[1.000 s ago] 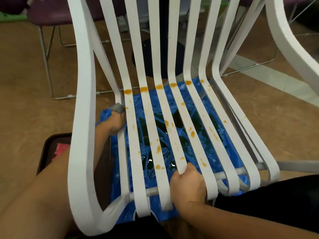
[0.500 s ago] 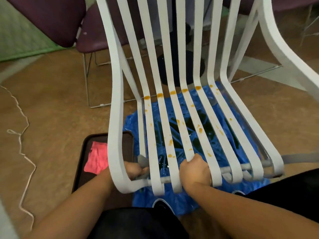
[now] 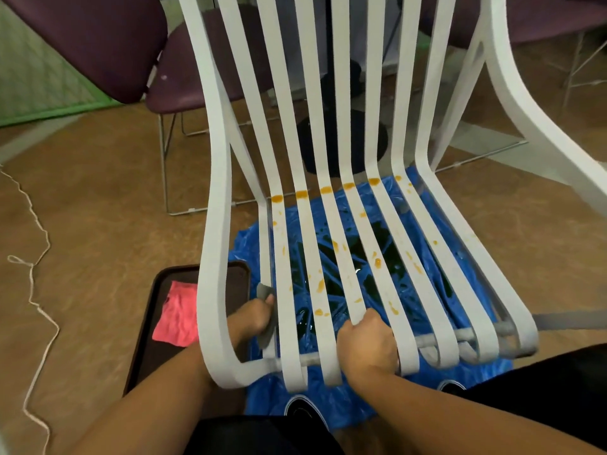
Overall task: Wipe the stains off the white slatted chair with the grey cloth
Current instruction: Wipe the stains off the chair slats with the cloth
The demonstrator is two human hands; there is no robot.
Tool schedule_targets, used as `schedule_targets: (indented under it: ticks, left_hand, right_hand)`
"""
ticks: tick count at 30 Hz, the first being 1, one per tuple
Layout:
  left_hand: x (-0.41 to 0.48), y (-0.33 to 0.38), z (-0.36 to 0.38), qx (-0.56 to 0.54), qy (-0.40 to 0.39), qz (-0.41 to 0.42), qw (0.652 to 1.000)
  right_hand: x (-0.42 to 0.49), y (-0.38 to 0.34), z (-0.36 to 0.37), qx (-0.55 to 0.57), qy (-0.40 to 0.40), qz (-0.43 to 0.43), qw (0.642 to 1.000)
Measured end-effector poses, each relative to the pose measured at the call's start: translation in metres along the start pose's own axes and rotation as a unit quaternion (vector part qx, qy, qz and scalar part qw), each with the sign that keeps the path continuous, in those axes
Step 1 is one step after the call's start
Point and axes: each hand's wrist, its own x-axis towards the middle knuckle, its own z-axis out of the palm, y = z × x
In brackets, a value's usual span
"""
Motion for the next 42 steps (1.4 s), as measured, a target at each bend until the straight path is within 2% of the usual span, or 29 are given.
schedule_targets:
  ticks: [4,9,16,21,23,28,32,36,40,42]
  left_hand:
    - [0.000,0.050,-0.022,0.013,0.047,0.002,0.999]
    - [0.055,0.077,-0.056,-0.024,0.049,-0.024,0.998]
    - [0.090,0.125,-0.100,0.008,0.048,-0.039,0.998]
    - [0.101,0.152,-0.109,0.015,0.070,-0.023,0.997]
    - [0.110,0.154,-0.110,0.003,0.103,-0.018,0.995]
    - [0.170,0.141,-0.114,-0.050,0.150,0.048,0.986]
    - [0.145,0.140,-0.110,-0.058,0.147,0.052,0.986]
    - [0.119,0.133,-0.102,-0.041,0.121,-0.009,0.992]
    - [0.092,0.116,-0.084,-0.102,0.088,-0.055,0.989]
    - [0.072,0.110,-0.071,-0.121,0.085,-0.051,0.988]
  right_hand:
    - [0.002,0.001,0.002,-0.008,0.005,0.001,1.000]
    - [0.005,0.001,0.005,-0.020,0.003,0.007,1.000]
    - [0.010,0.000,0.009,-0.027,0.010,0.019,0.999]
    - [0.013,-0.003,0.011,-0.036,0.026,0.028,0.999]
    - [0.012,-0.004,0.013,-0.042,0.038,0.037,0.998]
    - [0.011,-0.004,0.014,-0.037,0.046,0.037,0.998]
    - [0.013,-0.003,0.011,-0.036,0.022,0.029,0.999]
    - [0.012,-0.002,0.009,-0.025,0.007,0.033,0.999]
    - [0.011,-0.002,0.009,-0.021,0.006,0.034,0.999]
    - [0.010,-0.002,0.009,-0.028,0.010,0.031,0.999]
